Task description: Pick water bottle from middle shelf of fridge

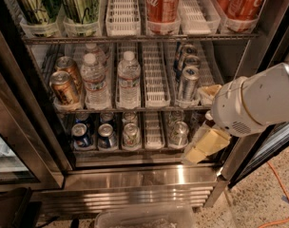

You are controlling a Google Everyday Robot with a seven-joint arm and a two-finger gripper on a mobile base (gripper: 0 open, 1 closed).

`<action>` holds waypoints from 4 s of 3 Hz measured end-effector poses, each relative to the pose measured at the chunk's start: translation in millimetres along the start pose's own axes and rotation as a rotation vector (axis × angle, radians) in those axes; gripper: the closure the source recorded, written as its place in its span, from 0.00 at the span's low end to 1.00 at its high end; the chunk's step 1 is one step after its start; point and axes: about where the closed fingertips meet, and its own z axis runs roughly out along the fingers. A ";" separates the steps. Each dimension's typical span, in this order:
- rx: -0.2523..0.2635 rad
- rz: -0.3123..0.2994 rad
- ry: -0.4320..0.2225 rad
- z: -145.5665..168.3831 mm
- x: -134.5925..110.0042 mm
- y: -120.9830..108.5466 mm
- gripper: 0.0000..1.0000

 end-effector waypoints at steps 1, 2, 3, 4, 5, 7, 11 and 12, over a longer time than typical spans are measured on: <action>-0.001 0.000 0.001 -0.1 0.2 0.3 0.00; 0.011 0.025 -0.044 10.8 -0.6 7.5 0.00; 0.023 0.043 -0.133 42.1 -12.4 18.7 0.00; 0.066 0.046 -0.243 68.5 -36.5 21.1 0.00; 0.138 0.060 -0.341 79.6 -67.4 19.5 0.00; 0.179 0.067 -0.361 85.4 -71.4 24.5 0.00; 0.476 0.175 -0.507 137.6 -135.4 24.7 0.00; 0.584 0.215 -0.514 137.2 -124.8 12.2 0.00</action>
Offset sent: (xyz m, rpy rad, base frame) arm -0.0040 0.0179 -0.0260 0.1262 -0.0302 -0.0433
